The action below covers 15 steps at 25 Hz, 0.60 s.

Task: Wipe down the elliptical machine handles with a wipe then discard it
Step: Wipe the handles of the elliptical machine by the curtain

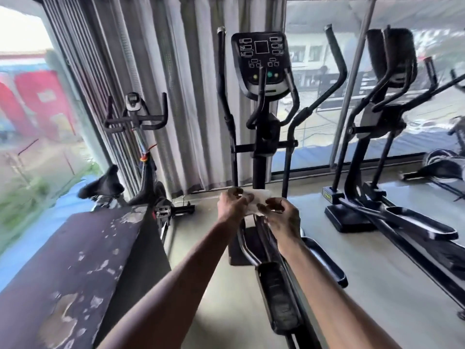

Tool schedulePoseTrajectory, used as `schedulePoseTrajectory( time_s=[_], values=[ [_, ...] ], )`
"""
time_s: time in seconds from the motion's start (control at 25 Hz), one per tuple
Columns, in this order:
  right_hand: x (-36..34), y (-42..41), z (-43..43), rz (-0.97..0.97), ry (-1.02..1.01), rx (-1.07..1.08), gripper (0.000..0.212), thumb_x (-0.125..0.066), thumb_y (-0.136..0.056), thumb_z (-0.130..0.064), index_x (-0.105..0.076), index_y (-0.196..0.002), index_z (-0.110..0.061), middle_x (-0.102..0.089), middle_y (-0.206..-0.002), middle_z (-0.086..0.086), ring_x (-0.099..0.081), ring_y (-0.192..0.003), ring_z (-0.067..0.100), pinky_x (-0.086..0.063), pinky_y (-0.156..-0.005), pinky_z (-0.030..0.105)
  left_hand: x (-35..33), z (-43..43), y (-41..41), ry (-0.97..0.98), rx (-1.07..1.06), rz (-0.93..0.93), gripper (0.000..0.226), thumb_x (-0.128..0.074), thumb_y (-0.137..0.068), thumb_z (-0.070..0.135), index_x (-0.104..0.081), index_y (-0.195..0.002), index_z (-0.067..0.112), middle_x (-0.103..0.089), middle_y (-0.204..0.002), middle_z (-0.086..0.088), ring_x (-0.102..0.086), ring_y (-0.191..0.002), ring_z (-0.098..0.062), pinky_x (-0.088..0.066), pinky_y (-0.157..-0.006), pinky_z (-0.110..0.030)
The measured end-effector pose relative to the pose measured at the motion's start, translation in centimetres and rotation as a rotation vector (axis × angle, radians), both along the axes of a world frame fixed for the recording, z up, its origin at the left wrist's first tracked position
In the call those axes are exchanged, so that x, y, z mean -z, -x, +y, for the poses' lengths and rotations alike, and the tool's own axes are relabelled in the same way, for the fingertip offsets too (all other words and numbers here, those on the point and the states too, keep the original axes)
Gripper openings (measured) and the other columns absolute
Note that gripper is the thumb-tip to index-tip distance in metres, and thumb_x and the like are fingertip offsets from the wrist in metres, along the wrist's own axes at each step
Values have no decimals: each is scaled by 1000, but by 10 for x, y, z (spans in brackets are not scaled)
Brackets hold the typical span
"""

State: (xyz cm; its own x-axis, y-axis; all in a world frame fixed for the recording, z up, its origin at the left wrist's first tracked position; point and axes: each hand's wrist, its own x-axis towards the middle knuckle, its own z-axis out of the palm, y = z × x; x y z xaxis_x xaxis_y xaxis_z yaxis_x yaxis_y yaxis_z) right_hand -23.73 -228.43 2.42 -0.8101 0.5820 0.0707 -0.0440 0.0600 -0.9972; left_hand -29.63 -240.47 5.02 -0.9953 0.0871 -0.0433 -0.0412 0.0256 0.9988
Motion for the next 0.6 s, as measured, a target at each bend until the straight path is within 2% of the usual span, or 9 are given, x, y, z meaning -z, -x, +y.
schedulePoseTrajectory(
  time_s=[0.12,0.2,0.28,0.36,0.44,0.52,0.6],
  values=[
    [-11,92,13,53,41,49,21,-85,-77,-10,-73,-91,-19,-75,-94,8,-71,-77,22,-61,-73,39,-16,21,92,-19,78,37,16,-79,-82,7,-70,-95,5,-75,-95,-19,-72,-81,-29,-62,-82,-49],
    [-19,138,22,63,75,65,19,-85,-75,-23,-76,-92,-20,-77,-94,5,-74,-76,18,-62,-78,40,-26,33,139,-27,131,43,21,-79,-84,9,-69,-101,3,-74,-99,-23,-72,-83,-30,-61,-84,-51],
    [-31,190,35,93,134,68,23,-83,-74,-36,-79,-91,-22,-78,-92,1,-75,-81,17,-63,-80,40,-36,48,191,-22,190,74,21,-81,-74,21,-71,-91,13,-76,-99,-22,-74,-90,-39,-61,-86,-55],
    [-46,235,45,155,240,66,8,-78,-86,-24,-78,-91,-17,-78,-96,9,-75,-85,20,-63,-77,37,-45,64,235,33,225,119,21,-76,-68,31,-70,-85,21,-77,-95,-16,-74,-94,-38,-61,-86,-55],
    [-57,274,56,208,314,67,9,-72,-92,-15,-77,-97,-9,-77,-97,13,-75,-84,20,-63,-71,32,-54,80,274,100,262,193,21,-73,-68,38,-71,-85,25,-78,-92,-7,-75,-91,-29,-62,-85,-48],
    [-64,310,68,254,361,61,12,-70,-94,-13,-74,-101,-4,-77,-90,8,-74,-76,13,-61,-66,26,-63,96,307,124,314,240,19,-70,-70,40,-73,-83,26,-76,-83,1,-73,-82,-21,-60,-78,-39],
    [-68,356,89,287,402,72,7,-69,-94,-13,-72,-95,-7,-76,-79,1,-72,-69,10,-60,-61,24,-70,116,347,98,376,268,23,-67,-68,39,-77,-81,22,-75,-75,5,-70,-74,-17,-58,-73,-35]
  ],
)
